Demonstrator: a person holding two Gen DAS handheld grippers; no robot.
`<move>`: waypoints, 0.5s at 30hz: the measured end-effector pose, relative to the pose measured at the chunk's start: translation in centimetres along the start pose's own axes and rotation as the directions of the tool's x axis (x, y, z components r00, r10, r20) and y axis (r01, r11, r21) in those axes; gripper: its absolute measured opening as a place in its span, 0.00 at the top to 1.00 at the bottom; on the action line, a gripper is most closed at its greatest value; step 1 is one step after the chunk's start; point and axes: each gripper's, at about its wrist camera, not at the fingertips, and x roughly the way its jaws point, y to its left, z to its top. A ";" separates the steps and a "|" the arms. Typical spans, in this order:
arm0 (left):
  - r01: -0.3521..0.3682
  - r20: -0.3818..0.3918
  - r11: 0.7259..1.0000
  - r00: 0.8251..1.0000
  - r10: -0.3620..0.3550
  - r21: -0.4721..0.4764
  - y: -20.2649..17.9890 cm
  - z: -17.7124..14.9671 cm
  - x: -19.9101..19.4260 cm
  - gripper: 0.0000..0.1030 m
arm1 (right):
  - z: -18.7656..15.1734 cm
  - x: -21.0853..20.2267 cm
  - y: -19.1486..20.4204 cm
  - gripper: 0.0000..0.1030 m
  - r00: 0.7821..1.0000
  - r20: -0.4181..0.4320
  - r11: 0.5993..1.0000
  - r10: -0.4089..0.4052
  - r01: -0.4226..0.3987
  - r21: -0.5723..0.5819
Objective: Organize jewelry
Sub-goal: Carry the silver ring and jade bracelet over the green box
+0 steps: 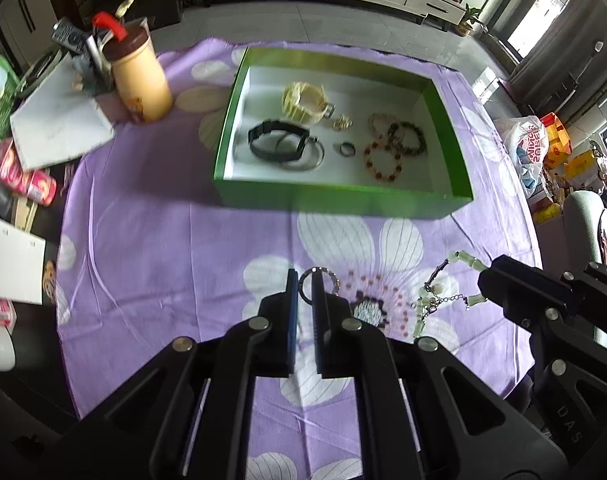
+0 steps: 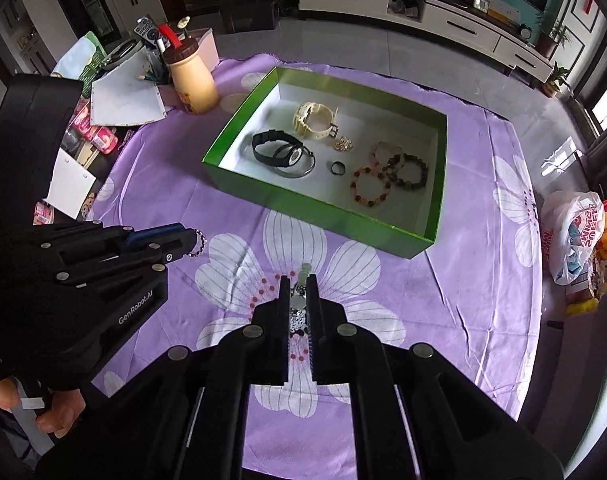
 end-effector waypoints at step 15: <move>0.028 0.007 0.999 1.000 -0.028 0.038 -3.3 10.5 3.9 0.94 | 8.6 4.6 -6.4 0.93 0.999 -0.024 0.995 -0.036 0.038 0.089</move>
